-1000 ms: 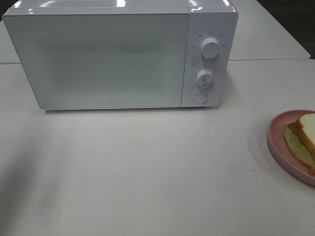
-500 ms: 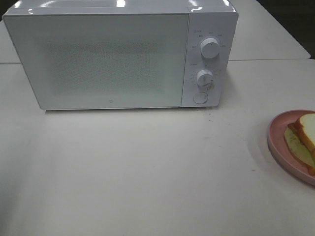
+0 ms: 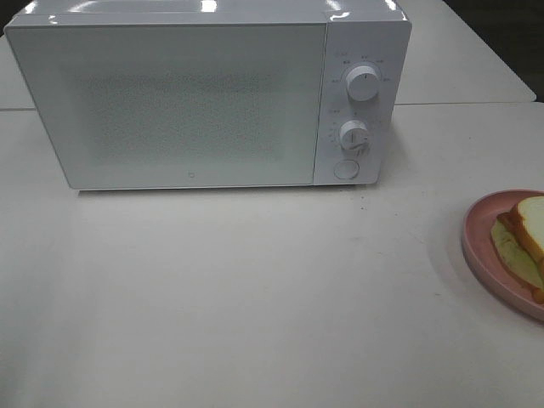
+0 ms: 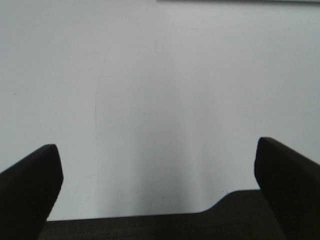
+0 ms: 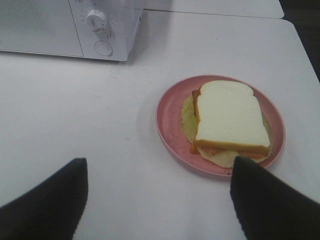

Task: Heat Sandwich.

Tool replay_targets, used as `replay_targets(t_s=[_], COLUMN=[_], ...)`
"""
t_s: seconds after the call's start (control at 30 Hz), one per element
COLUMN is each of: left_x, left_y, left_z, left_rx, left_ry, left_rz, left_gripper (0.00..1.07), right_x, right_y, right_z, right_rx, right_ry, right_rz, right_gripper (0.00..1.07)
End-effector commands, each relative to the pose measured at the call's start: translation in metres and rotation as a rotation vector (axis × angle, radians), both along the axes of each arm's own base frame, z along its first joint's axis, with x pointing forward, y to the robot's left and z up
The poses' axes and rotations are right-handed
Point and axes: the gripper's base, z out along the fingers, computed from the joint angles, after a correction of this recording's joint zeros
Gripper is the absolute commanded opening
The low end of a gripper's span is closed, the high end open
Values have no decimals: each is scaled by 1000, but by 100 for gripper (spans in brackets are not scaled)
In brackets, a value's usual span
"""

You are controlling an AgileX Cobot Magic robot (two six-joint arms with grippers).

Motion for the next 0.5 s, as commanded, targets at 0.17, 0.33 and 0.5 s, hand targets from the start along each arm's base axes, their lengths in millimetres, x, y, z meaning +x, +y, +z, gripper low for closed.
replay_targets(t_s=[0.17,0.33,0.5], left_x=[-21,-32,-41], left_y=[0,-1,-2], left_z=[3,4,4], left_rx=[31,37,42], left_ry=[-133,-207,-265], left_rz=[20,20,21], left_gripper=[102,102,102], right_x=[-3,-3,-3], right_y=[0,0,0], right_z=[1,1,1], right_rx=[-4,-4,-4], right_ry=[-40,-40,-40], right_rz=[-1,-1,-1], right_gripper=[76,76,76])
